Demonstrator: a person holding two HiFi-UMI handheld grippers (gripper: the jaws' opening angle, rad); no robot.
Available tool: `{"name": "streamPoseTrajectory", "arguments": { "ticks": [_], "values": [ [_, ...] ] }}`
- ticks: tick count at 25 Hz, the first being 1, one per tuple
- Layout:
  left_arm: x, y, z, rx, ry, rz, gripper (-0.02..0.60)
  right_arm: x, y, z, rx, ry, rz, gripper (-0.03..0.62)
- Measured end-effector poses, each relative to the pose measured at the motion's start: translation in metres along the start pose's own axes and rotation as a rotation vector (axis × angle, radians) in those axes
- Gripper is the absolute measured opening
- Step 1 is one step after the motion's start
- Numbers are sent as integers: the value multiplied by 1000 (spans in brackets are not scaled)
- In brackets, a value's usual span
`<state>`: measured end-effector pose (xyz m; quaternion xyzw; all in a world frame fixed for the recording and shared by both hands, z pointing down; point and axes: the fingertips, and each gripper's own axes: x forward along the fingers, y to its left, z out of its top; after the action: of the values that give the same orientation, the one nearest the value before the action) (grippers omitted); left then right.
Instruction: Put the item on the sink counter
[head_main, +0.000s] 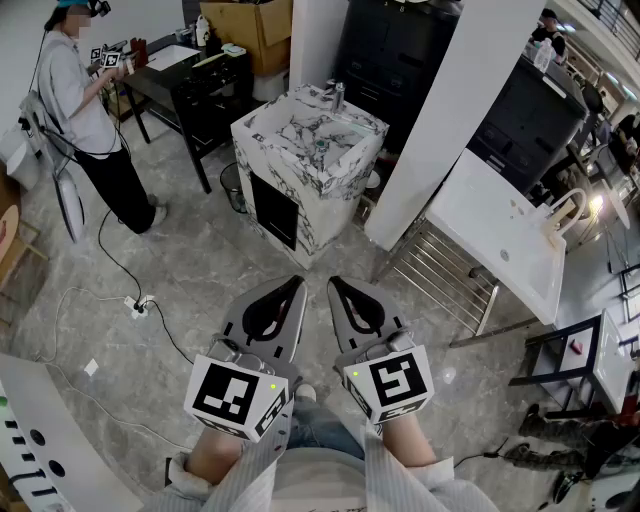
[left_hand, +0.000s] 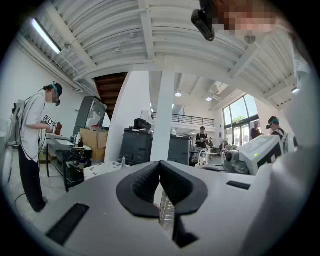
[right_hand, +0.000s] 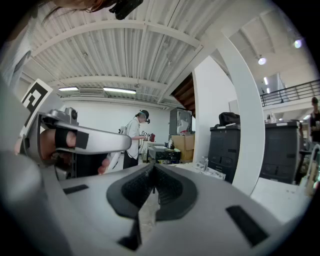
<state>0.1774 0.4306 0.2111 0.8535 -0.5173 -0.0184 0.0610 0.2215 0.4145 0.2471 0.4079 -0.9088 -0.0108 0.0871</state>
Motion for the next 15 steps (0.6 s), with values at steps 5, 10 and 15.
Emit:
{"name": "streamPoseTrajectory", "arguments": {
  "ticks": [5,10,15],
  "values": [
    [-1,-4,-1,9,-7,20,17,-7,0,-2,-7,-6,13,8],
    [-7,-5,-2,15,-16,56,17,-14,-1,-4,1,-14,22,8],
    [-6,-5,-6,11,-17,77,17,-14,-6,-11,17,-11,31,8]
  ]
}}
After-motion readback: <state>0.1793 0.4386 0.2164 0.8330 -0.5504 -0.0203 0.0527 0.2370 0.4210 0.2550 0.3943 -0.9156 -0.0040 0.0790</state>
